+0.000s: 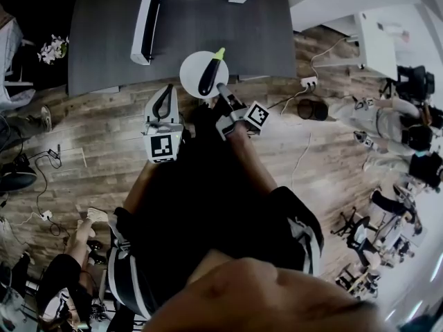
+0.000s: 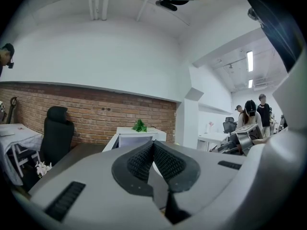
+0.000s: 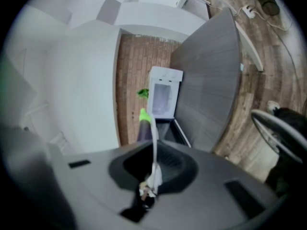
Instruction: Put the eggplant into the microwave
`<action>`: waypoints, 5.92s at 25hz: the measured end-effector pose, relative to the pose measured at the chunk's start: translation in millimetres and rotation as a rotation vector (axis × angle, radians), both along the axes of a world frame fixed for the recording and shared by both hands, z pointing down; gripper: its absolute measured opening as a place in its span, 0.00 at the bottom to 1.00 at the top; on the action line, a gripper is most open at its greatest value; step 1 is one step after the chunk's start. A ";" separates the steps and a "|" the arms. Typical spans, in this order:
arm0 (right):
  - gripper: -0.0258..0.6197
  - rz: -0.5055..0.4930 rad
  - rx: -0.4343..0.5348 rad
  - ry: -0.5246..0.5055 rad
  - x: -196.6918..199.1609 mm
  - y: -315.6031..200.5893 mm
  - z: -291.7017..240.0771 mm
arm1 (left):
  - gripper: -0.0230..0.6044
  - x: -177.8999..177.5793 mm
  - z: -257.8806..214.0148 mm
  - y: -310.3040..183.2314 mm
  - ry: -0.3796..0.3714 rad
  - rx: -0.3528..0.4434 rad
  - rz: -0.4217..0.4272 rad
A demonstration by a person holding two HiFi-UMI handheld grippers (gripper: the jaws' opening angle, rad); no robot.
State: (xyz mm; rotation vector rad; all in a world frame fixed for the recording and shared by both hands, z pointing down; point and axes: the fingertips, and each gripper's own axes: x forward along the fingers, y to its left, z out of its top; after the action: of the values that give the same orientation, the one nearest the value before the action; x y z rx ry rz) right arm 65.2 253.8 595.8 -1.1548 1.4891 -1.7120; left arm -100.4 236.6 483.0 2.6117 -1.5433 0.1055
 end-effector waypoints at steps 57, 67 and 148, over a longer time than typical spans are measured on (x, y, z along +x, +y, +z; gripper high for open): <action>0.10 -0.158 0.013 0.048 40.2 -275.3 52.3 | 0.10 60.3 -18.7 -242.4 -0.033 0.039 -0.121; 0.10 -0.108 0.006 0.063 23.7 -302.2 78.3 | 0.10 42.4 -17.2 -268.1 -0.012 0.021 -0.081; 0.10 -0.037 -0.027 0.115 28.5 -513.0 184.3 | 0.10 35.1 10.1 -356.3 -0.036 -0.071 -0.104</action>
State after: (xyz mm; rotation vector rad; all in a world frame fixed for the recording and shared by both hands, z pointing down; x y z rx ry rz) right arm 93.7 -259.2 780.1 -1.2666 1.5690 -1.7202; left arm -65.3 -119.8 493.1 2.4836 -1.6521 0.1959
